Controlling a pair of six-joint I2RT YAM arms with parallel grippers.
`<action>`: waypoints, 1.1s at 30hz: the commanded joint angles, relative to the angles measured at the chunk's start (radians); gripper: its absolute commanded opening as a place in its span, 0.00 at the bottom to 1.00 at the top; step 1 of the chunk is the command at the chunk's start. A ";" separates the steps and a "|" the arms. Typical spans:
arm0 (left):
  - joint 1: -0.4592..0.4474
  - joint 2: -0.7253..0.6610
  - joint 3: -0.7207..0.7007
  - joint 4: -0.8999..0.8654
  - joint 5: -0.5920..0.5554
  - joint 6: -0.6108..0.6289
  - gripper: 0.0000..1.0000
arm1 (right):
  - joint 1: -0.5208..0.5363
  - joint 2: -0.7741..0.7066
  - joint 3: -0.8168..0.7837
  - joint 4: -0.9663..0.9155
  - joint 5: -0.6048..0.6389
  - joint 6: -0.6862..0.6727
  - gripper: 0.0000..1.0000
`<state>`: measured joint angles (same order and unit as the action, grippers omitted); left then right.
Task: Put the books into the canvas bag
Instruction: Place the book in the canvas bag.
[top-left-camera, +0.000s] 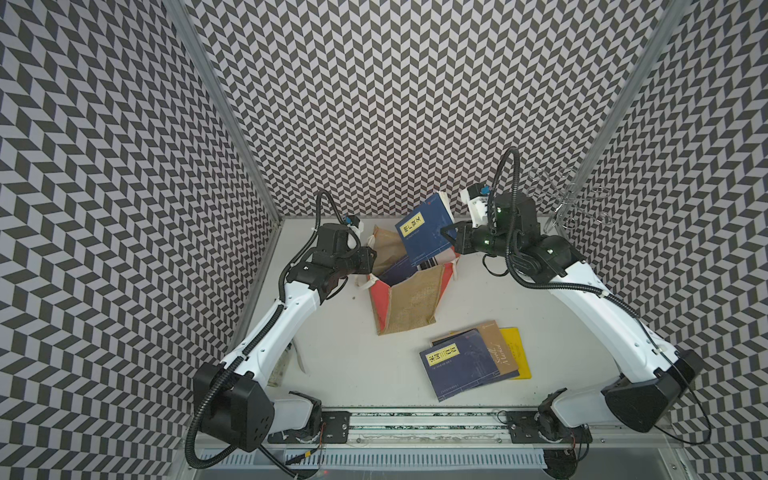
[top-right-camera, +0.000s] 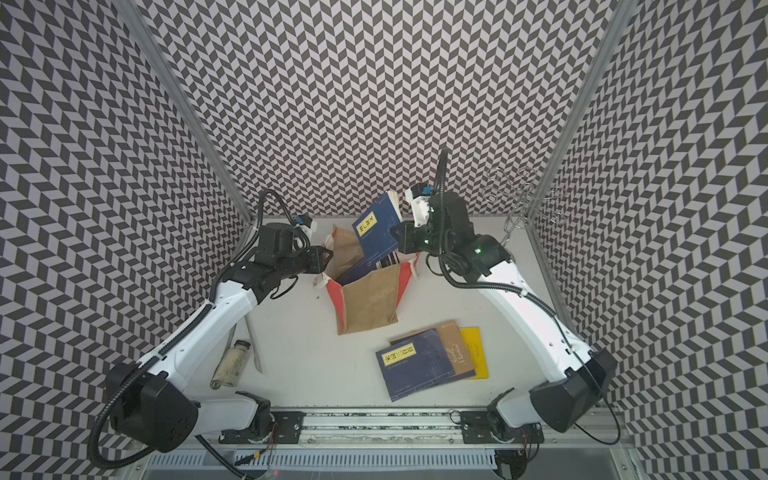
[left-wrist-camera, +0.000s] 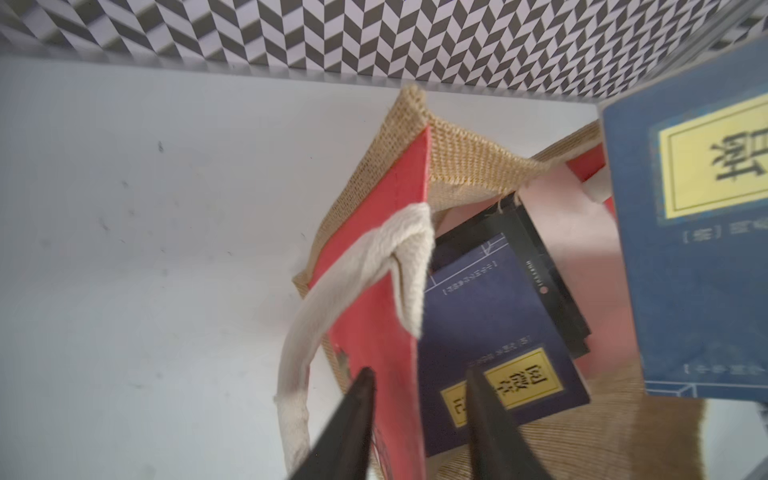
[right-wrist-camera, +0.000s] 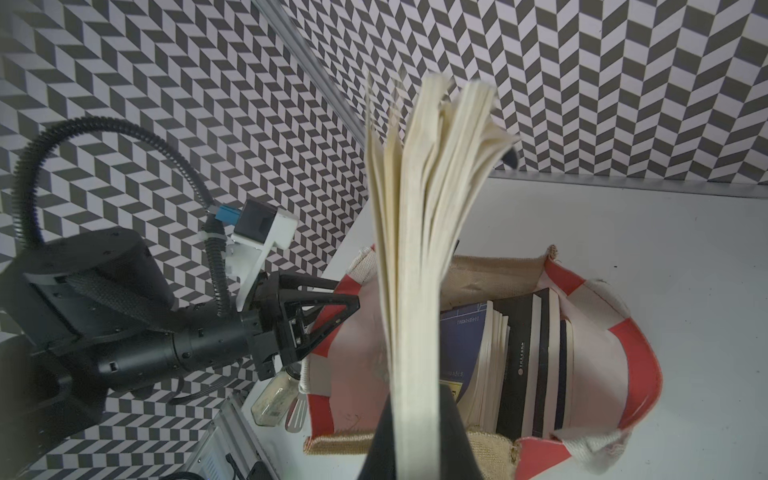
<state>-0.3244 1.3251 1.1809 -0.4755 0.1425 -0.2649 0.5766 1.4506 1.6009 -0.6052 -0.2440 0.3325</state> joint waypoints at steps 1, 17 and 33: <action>0.005 -0.008 0.025 -0.046 -0.058 0.015 0.14 | 0.060 0.028 0.016 0.018 0.068 -0.033 0.00; 0.045 -0.071 -0.070 -0.001 -0.005 0.030 0.00 | 0.330 0.254 0.144 -0.123 0.358 0.064 0.00; 0.047 -0.103 -0.105 -0.023 -0.075 0.030 0.00 | 0.443 0.547 0.406 -0.266 0.573 0.274 0.20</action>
<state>-0.2844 1.2434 1.0878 -0.4805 0.0940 -0.2401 1.0100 2.0384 2.0075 -0.8925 0.2955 0.5777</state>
